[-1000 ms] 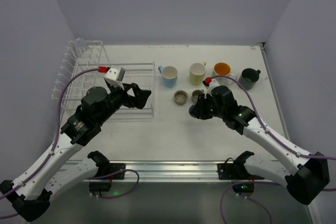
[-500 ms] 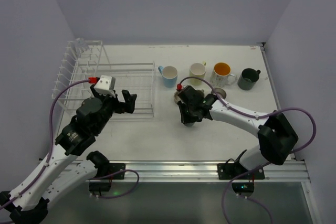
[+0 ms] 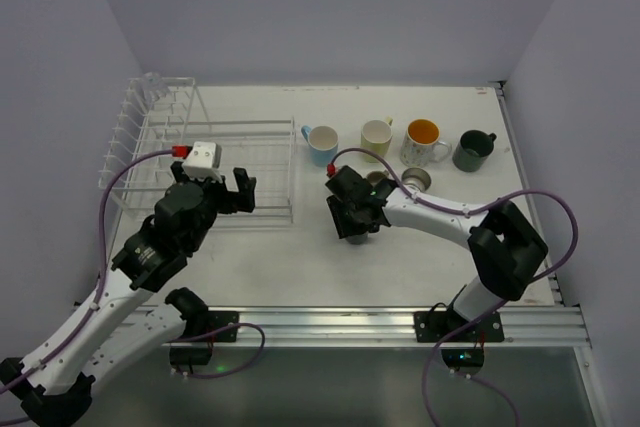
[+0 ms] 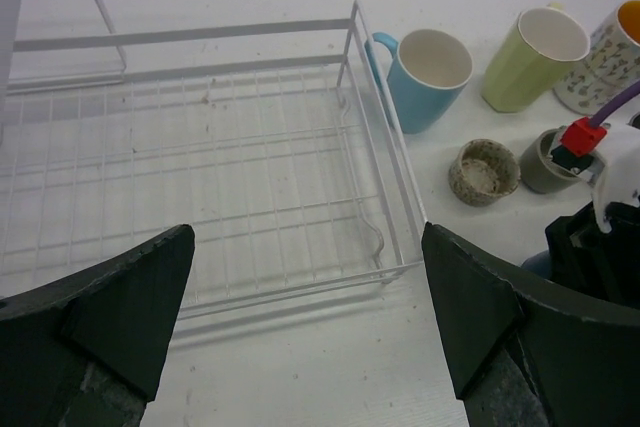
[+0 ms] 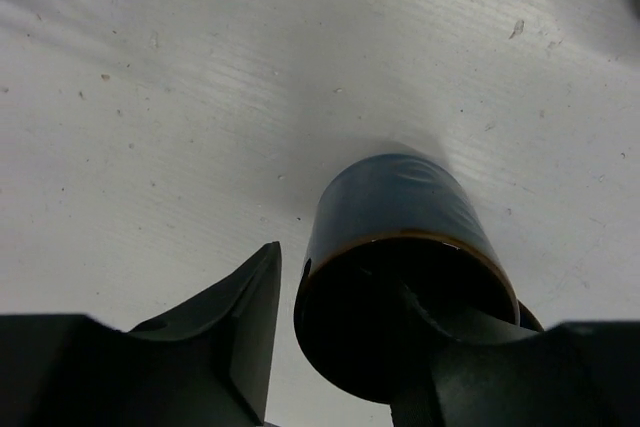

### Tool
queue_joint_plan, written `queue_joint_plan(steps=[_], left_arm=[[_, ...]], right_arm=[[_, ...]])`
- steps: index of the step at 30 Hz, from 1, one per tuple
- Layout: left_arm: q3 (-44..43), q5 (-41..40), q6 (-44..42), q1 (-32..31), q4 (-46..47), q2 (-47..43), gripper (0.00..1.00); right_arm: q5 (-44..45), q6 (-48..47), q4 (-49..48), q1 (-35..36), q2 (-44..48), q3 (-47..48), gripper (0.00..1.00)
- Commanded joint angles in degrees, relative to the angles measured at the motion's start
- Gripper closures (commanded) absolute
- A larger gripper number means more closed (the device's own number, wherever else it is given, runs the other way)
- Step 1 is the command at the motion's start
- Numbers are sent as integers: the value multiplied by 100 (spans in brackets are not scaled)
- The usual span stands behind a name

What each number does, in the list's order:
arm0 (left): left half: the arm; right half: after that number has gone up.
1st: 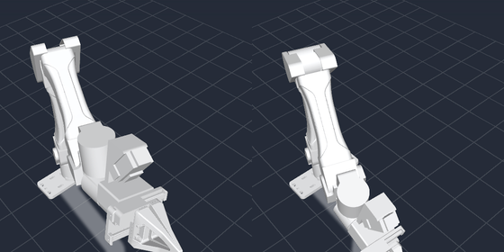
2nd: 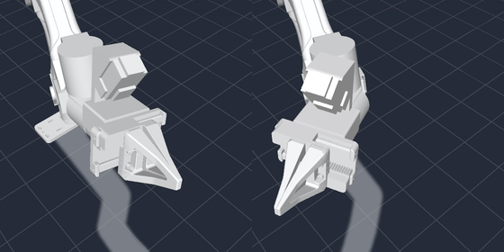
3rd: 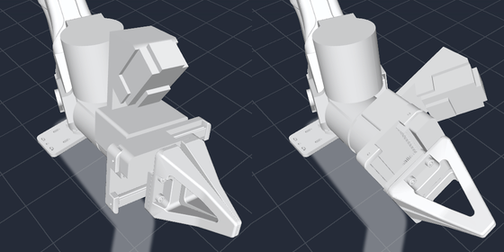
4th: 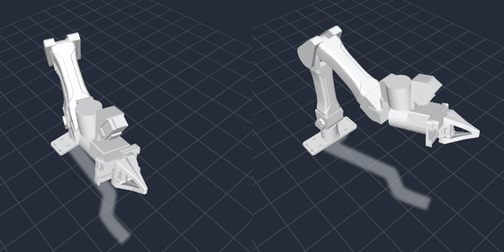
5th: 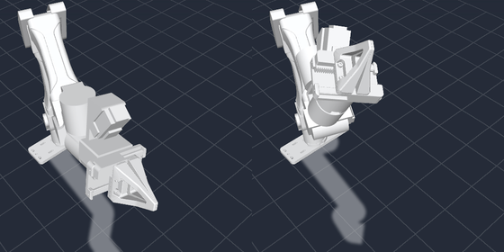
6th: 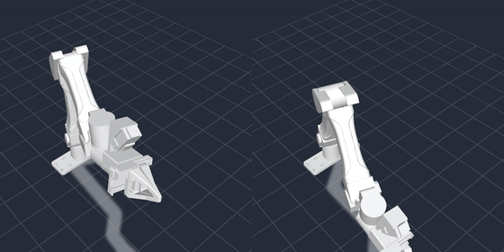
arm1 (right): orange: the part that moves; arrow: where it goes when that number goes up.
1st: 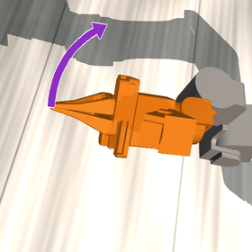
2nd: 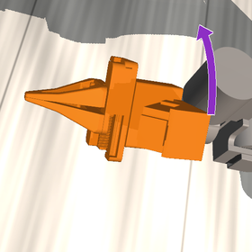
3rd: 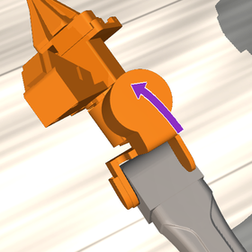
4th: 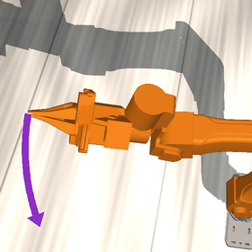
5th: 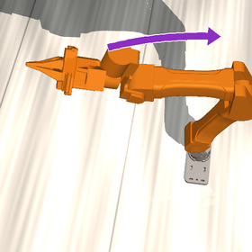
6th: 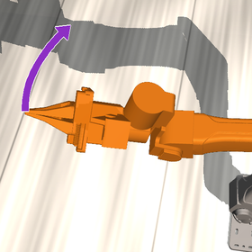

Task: Unload the cups from the dish rack

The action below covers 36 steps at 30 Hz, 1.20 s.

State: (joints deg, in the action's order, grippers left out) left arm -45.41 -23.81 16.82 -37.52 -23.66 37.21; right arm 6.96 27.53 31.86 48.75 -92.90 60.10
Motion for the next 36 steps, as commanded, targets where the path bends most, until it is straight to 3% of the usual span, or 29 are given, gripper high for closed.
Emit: queue_joint_plan(steps=[1, 6, 10, 15, 18, 19, 22, 28, 32, 36], left_arm=[[-222, -501, 41, 34, -24, 189, 0], [-784, -756, 146, 25, -165, 576, 0], [-1610, -1176, 190, 25, -218, 1172, 0], [-3376, -2048, -108, 191, -350, 2385, 0], [-4430, -1183, -13, 1024, -700, 3185, 0], [-4650, -961, 58, 1567, -762, 3526, 0], [-5362, -757, 172, 2220, -1043, 4133, 0], [-6144, -590, 418, 3073, -1254, 4828, 0], [-6856, -678, 497, 3382, -1658, 5445, 2], [-7008, -616, 533, 3602, -1677, 5779, 7]], right_arm=[[113, -133, -188, 47, 421, 178, 55], [-124, -265, -355, 47, 1175, 3, 40], [-239, -450, -531, 47, 2002, -182, 36], [-643, -529, -1076, 47, 2759, -682, 36], [-861, -529, -1313, 47, 2944, -972, 36], [-898, -529, -1366, 47, 2988, -1043, 36], [-1091, -512, -1673, 47, 3225, -1324, 37], [-1390, -486, -2139, 47, 3516, -1746, 37], [-1478, -450, -2245, 47, 3551, -1826, 37], [-1540, -441, -2333, 47, 3604, -1905, 37]])
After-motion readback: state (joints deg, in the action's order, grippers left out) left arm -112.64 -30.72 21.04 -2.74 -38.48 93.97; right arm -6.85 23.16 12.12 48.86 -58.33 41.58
